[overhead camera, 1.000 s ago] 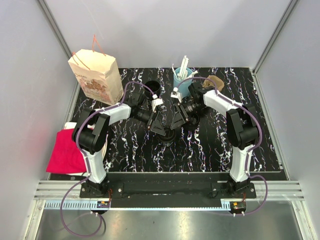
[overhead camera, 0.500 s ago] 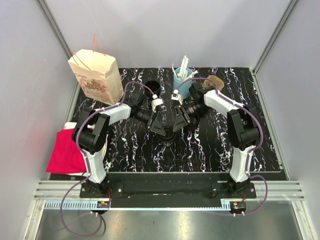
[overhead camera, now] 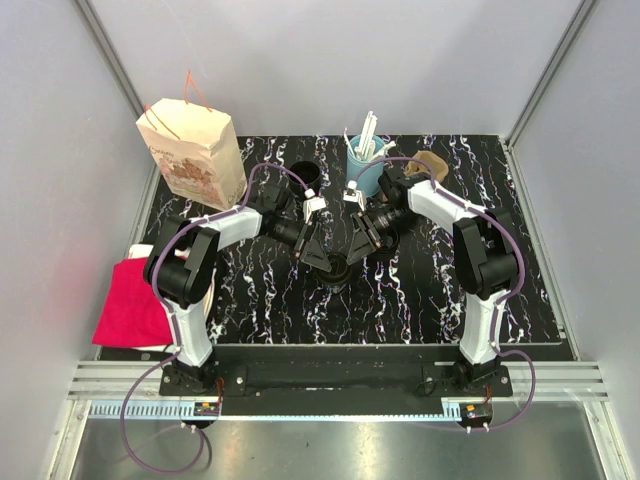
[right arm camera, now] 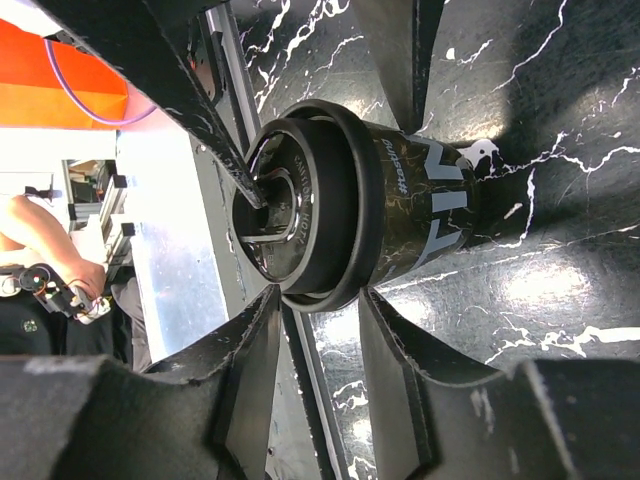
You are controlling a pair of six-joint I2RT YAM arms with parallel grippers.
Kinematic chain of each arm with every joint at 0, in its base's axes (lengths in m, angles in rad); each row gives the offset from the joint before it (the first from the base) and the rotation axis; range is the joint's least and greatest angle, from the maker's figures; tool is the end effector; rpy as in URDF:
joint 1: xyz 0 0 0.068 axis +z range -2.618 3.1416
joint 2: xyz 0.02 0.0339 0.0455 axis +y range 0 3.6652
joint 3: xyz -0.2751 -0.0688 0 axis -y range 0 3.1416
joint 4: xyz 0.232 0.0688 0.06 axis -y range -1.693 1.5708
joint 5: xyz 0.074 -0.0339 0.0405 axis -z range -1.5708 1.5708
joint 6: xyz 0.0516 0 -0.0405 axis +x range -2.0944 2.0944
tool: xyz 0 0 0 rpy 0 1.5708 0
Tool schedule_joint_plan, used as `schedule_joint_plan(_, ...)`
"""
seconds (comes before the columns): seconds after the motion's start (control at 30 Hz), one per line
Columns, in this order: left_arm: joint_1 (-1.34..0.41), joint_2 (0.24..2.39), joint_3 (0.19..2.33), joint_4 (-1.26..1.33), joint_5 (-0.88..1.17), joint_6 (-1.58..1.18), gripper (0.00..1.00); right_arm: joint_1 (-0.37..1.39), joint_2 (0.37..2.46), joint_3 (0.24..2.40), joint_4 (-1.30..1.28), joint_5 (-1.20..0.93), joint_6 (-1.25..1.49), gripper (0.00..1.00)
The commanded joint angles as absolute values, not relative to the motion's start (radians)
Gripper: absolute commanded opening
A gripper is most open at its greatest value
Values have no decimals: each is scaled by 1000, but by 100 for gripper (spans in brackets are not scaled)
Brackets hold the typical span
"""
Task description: Pack the takeout coffee
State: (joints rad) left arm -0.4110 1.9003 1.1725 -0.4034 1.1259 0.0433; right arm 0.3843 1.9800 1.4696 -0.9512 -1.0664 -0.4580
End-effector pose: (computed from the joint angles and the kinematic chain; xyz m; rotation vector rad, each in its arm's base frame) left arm 0.3142 -0.1878 0.1772 0.8918 2.3185 -1.6266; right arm 0.3279 0.1813 0.2066 -1.1368 2.3332 1.5248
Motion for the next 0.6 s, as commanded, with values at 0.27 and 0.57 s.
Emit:
schedule_joint_plan(0.27, -408, 1908, 1189, -400, 993, 84, 75, 385, 2022, 1459, -937, -1083, -456, 38)
schedule_joint_plan(0.57, -408, 1914, 1190, -402, 986, 86, 75, 385, 2039, 1439, -916, -1069, -436, 31)
